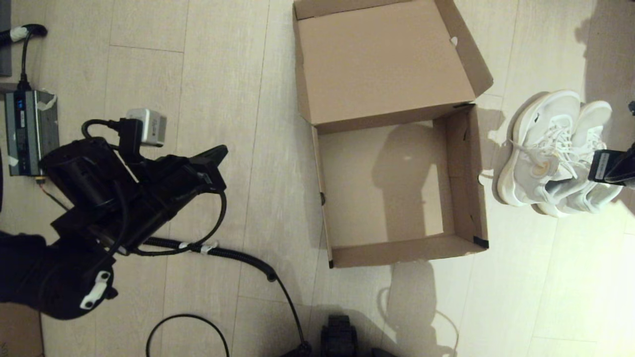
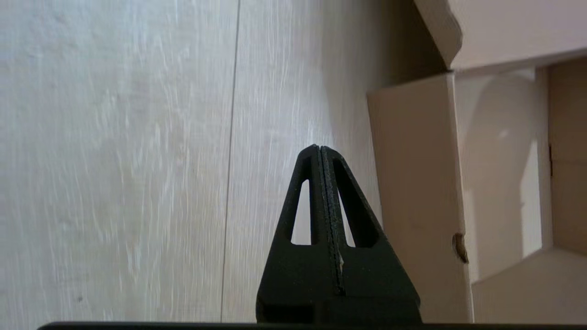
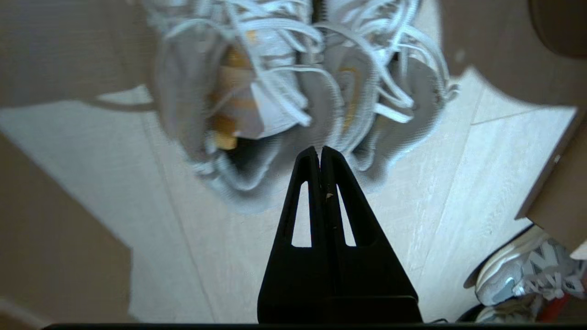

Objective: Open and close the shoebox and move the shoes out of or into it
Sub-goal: Put the shoes into the shoe box

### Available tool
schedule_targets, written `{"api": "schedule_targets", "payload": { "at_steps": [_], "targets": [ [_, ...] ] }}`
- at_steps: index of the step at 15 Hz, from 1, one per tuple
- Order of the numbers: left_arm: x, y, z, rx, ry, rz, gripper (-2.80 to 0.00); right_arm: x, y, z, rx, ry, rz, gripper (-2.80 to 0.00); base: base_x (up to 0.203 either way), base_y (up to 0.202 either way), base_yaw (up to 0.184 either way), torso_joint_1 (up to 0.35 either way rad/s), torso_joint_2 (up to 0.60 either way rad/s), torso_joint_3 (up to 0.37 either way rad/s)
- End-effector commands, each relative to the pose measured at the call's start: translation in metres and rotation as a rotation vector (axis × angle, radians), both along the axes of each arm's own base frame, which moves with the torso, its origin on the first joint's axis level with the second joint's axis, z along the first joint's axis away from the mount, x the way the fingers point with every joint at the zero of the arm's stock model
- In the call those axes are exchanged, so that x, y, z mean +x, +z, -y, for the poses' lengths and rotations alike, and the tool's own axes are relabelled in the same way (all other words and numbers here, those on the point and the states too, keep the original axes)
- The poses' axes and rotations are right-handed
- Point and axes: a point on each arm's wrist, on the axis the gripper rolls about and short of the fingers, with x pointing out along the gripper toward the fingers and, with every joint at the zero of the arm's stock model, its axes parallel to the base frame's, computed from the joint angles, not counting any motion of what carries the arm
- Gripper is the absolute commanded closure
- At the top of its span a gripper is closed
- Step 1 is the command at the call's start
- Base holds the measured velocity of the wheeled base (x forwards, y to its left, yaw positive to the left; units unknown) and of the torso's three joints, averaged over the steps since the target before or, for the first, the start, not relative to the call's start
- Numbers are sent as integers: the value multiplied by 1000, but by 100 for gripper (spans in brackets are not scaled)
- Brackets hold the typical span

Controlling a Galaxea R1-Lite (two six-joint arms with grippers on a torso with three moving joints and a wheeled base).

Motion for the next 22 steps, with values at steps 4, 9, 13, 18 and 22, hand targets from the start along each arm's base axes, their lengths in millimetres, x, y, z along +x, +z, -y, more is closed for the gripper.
{"api": "schedule_targets", "payload": {
  "at_steps": [4, 9, 13, 18, 22],
  "targets": [
    [0, 0, 1, -4, -6, 7, 0, 1, -16, 22, 4, -77, 5, -280, 0, 0, 0, 0, 0, 0],
    [2, 1, 4, -4, -14, 11, 0, 2, -26, 40, 131, 22, 20, -280, 0, 0, 0, 0, 0, 0],
    [-1, 4, 3, -10, -20, 20, 0, 22, -54, 59, 156, 24, 26, -280, 0, 0, 0, 0, 0, 0],
    [-5, 5, 2, -12, -42, 55, 0, 45, -99, 73, 200, 124, 37, -280, 0, 0, 0, 0, 0, 0],
    [-4, 4, 3, -11, -42, 49, 0, 51, -118, 93, 213, 169, 76, 0, 0, 0, 0, 0, 0, 0]
  ]
}}
